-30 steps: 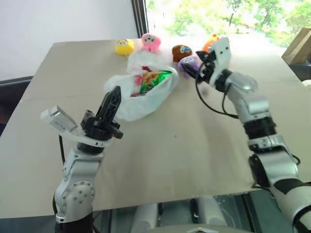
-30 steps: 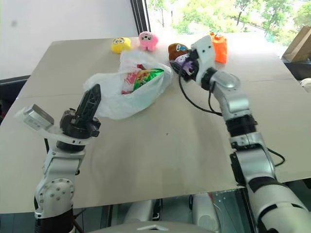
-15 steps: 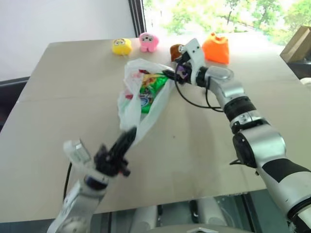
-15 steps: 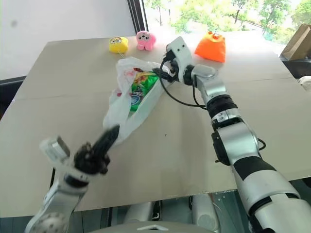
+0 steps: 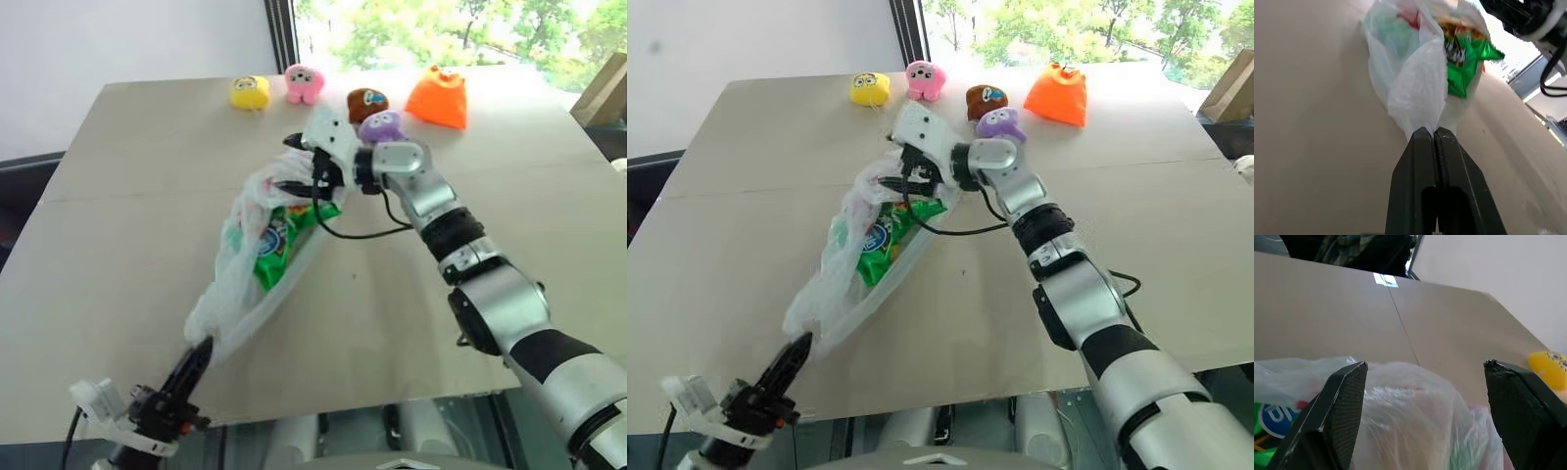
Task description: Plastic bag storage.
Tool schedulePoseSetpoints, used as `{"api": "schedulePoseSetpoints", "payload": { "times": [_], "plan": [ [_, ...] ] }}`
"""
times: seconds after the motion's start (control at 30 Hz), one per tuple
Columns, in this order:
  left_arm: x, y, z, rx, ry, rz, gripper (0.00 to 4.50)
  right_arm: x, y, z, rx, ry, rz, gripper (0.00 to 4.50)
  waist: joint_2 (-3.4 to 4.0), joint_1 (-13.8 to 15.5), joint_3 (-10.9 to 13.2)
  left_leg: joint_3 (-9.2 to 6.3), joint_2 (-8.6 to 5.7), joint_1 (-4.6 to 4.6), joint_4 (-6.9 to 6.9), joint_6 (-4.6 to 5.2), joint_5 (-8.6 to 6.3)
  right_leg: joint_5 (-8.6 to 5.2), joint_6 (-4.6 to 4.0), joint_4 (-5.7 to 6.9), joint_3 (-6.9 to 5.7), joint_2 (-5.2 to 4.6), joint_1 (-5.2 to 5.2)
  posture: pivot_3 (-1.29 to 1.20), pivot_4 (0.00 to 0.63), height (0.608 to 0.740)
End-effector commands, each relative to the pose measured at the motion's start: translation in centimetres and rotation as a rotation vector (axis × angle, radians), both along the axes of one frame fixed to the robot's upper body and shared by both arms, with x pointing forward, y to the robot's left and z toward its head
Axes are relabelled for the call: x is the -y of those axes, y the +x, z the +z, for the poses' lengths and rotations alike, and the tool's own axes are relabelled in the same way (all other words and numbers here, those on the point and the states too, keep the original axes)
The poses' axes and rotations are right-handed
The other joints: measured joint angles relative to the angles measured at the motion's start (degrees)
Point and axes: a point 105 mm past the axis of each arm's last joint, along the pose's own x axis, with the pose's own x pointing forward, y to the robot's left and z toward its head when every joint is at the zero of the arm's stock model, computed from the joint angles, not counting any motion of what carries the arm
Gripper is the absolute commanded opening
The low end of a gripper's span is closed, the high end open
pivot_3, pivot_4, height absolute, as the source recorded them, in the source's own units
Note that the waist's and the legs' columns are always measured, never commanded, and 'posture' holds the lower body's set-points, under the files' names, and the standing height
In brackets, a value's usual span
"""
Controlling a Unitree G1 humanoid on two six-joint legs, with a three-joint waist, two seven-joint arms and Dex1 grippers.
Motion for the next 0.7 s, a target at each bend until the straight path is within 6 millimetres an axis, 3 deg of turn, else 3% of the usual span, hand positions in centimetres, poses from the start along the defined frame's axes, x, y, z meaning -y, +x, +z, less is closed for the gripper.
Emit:
{"api": "schedulePoseSetpoints", "payload": {
  "times": [0.03, 0.2, 0.47, 0.6, 0.7],
  "plan": [
    [0.2, 0.2, 1.7, 0.076, -0.012, 0.013, 0.00, -0.6, -1.2, -1.7, 0.090, -0.110, 0.028, 3.83, -0.03, -0.02, -0.04, 0.00, -0.01, 0.01, 0.00, 0.00, 0.00, 0.00, 0.00, -0.01, 0.00, -0.01, 0.01, 0.00, 0.150, 0.740],
    [0.3, 0.6, 2.1, 0.107, -0.020, 0.027, 0.00, -1.4, 0.3, -3.8, 0.122, -0.156, -0.088, 3.83, -0.02, -0.20, -0.04, 0.01, -0.08, 0.08, 0.00, -0.13, 0.08, 0.01, -0.01, 0.12, 0.01, 0.01, 0.00, 0.00, 0.150, 0.740],
    [1.0, 0.8, 2.7, 0.137, -0.034, 0.018, 0.00, -1.3, 3.4, -3.1, 0.238, -0.136, -0.298, 3.83, -0.02, -0.19, -0.04, -0.01, -0.10, 0.10, 0.01, -0.23, 0.13, 0.00, -0.02, 0.23, 0.01, 0.03, -0.02, 0.00, 0.150, 0.740],
    [1.0, 0.9, 2.7, 0.136, -0.035, 0.025, 0.00, -0.6, 4.3, -2.7, 0.253, -0.113, -0.356, 2.13, -0.03, -0.15, -0.05, -0.01, -0.13, 0.09, 0.01, -0.23, 0.13, 0.00, -0.02, 0.21, 0.01, 0.03, -0.02, 0.00, 0.150, 0.740],
    [1.0, 0.9, 2.6, 0.132, -0.035, 0.030, 0.00, -0.3, 4.8, -1.7, 0.250, -0.062, -0.395, 0.53, -0.03, -0.18, -0.04, 0.01, -0.12, 0.09, 0.01, -0.23, 0.14, 0.00, -0.02, 0.22, 0.02, 0.04, -0.02, 0.00, 0.150, 0.740]
  ]
}}
